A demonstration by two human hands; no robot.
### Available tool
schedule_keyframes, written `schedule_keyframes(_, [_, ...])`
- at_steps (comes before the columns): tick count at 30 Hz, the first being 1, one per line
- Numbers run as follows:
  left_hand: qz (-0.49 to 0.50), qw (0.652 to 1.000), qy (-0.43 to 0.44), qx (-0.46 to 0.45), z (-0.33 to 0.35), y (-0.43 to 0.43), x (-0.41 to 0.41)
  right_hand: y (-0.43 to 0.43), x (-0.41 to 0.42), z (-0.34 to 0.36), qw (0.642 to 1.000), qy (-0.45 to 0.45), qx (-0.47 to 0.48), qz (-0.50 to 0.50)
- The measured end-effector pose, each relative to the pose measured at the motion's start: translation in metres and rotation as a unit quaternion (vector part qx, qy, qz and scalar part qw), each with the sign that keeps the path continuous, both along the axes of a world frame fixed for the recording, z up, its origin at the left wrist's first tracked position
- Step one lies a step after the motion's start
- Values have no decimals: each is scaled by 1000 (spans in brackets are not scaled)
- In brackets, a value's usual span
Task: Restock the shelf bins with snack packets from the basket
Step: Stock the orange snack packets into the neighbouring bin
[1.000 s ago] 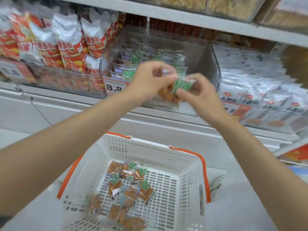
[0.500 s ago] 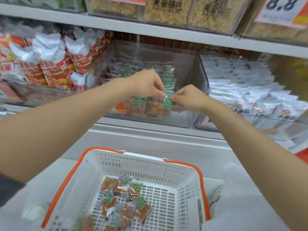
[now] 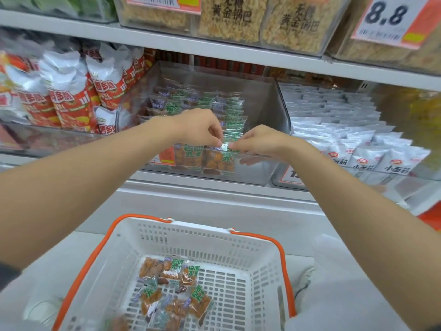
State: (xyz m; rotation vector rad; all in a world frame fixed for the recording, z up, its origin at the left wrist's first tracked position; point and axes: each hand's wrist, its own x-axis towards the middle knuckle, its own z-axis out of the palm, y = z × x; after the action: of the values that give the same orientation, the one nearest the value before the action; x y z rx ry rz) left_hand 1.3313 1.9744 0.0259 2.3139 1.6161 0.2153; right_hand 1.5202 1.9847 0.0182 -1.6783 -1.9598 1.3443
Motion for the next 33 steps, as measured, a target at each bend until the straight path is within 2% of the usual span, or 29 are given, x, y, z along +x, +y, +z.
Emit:
schedule_keyframes(3, [20,998,-53,39,0,-4,-5,9,5,-1,998,-10,9,-67])
schedule_keyframes(6, [43,994,-29,95,-2,-5,-9,15,-2,-5,994,0,-34,-103])
schedule_keyframes(11, [43,996,-57,61,-7,-7,-13,26,-23,-11,975,120,-141,-126])
schedule_keyframes(14, [50,994,-89,48,-11,-9,-13,29,-19,-15,975,108,-154,-114])
schedule_keyframes(15, [55,992,-98,54,-12,-10,-13,27,-17,-15,983,77,-126,-106])
schedule_keyframes(17, [72,988,-103,93,-15,-14,-14,20,-15,-11,995,-12,7,-103])
schedule_keyframes(19, [93,975,-113,166,-18,-24,-13,4,-15,-8,973,-65,187,-115])
schedule_keyframes(22, [113,946,-152,264,-24,-50,-7,-32,-19,-16,915,-5,386,-120])
schedule_keyframes(24, [132,937,-171,274,-33,-71,-3,-60,-23,-29,892,63,436,-99])
schedule_keyframes(26, [144,940,-184,250,-50,-94,-3,-88,-29,-49,896,96,429,-63])
schedule_keyframes(28, [161,947,-204,187,-77,-116,-7,-106,-33,-80,918,86,387,-23])
schedule_keyframes(31, [192,966,-167,34,-123,-143,-19,-122,-36,-130,957,29,287,44])
schedule_keyframes(33, [208,965,-142,-76,-154,-156,-29,-128,-37,-162,973,-18,215,83])
